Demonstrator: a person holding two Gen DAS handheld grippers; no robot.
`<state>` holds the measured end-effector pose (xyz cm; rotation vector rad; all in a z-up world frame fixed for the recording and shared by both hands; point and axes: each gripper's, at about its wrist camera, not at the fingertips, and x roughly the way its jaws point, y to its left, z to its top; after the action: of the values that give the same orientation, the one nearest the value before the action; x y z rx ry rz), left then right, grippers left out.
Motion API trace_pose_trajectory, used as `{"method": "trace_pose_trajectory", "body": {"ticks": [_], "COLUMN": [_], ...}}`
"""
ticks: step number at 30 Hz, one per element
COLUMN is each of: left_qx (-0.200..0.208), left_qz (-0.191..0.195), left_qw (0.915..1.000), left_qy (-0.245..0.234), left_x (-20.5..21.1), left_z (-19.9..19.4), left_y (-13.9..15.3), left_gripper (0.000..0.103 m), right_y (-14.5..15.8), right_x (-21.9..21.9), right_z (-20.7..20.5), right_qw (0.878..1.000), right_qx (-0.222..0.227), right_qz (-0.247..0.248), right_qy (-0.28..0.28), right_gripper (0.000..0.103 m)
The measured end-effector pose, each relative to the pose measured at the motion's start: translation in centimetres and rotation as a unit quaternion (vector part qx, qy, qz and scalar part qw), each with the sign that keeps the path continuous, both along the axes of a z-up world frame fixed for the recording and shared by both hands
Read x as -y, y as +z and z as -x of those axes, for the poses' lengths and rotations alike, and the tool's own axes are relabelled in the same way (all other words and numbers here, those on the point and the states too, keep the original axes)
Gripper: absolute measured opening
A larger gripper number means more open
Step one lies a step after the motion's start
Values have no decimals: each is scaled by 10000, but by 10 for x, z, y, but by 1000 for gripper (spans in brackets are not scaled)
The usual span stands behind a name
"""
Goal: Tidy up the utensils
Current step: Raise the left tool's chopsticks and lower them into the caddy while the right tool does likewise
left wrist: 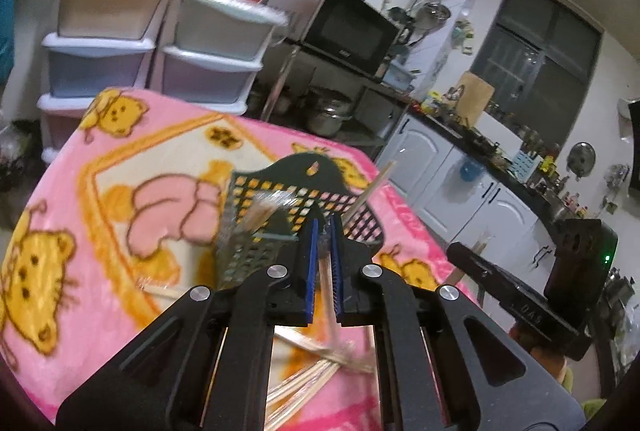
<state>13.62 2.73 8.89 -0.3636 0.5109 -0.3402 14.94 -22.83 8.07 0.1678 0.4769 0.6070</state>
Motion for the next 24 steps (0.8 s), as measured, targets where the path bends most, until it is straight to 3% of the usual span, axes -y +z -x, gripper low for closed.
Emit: {"method": "trace_pose_trajectory", "body": {"ticks": [24], "left_qx": [986], "left_qz": [-37], "left_qw": [9947], "left_qy": [-304], "left_x": [21], "left_z": [4], "left_y": [82], "left_gripper": [3], "right_y": [60], "right_x": [1], "right_z": [8], "right_qw": [9954], "right_qx": [945], "right_qz": [-116], "right_qy": [-103], "right_gripper": [6]}}
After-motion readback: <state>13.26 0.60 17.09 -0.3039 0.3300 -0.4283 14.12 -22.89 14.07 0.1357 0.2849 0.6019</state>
